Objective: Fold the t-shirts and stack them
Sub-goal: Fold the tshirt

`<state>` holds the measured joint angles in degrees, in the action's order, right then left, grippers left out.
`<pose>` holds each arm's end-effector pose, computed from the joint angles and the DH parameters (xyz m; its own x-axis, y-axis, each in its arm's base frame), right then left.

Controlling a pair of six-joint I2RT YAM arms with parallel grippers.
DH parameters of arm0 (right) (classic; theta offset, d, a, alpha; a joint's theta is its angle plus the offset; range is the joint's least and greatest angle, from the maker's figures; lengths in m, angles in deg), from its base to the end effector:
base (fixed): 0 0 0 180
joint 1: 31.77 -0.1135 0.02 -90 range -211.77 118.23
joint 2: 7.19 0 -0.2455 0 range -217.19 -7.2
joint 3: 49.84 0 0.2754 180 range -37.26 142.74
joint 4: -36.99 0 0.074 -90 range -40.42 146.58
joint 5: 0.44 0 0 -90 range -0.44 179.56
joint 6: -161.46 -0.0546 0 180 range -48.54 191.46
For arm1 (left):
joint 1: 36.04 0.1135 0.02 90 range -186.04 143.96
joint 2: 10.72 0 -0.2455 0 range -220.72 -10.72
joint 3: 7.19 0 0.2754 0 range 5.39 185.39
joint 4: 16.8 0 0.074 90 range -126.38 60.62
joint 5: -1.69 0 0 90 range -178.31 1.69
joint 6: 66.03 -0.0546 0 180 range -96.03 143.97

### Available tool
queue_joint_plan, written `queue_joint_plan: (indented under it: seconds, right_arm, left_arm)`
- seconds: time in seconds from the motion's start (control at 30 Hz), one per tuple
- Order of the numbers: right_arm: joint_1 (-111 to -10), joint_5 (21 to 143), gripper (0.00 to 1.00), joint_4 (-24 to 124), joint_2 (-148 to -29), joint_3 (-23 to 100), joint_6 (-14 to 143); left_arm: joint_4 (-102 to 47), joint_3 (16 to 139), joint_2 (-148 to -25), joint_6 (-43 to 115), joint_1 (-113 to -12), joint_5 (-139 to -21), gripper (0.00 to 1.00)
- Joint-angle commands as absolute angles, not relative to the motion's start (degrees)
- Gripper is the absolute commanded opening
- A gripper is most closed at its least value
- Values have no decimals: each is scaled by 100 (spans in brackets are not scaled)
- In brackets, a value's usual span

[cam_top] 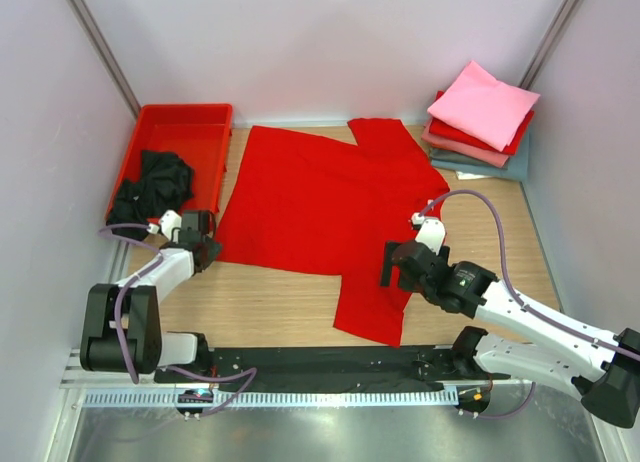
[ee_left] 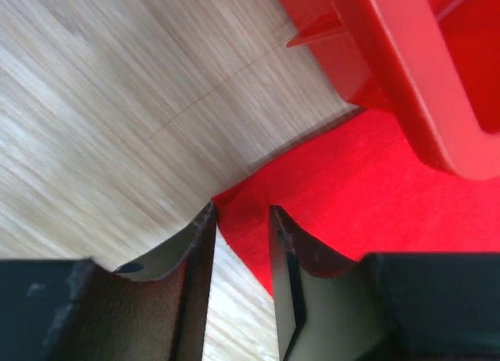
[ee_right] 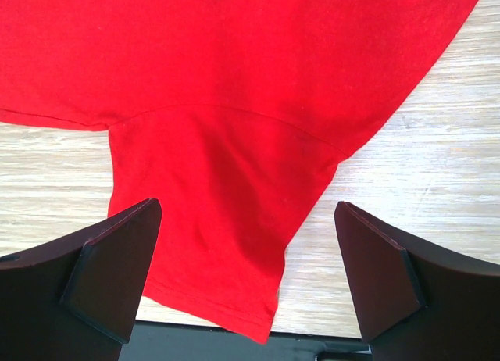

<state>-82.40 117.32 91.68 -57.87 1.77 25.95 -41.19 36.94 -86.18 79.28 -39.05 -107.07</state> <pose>0.1542 0.1478 0.2092 -0.7219 0.1153 -0.6823 0.0080 0.9873 0.1585 0.2650 0.0037 0.1041 -0.3618 -0.7606 -0.5391 -0.7531 0.5792 -0.3119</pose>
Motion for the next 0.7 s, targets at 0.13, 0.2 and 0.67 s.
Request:
queue_joint_plan:
  seconds: [0.13,0.2,0.67]
  right_arm:
    - [-8257,11532,100,9124,-5887,142,2172]
    - [-8275,11268,100,9158,-6088,71,2040]
    - [-9590,10301,92,10354,-5914,-306,362]
  left_arm:
    - [-3993,3800,-8956,7820,-3920,-10738,4]
    - [-3966,3765,-8885,7811,-3920,-10738,0]
    - [-3782,3607,-8701,7688,-3920,-10615,0]
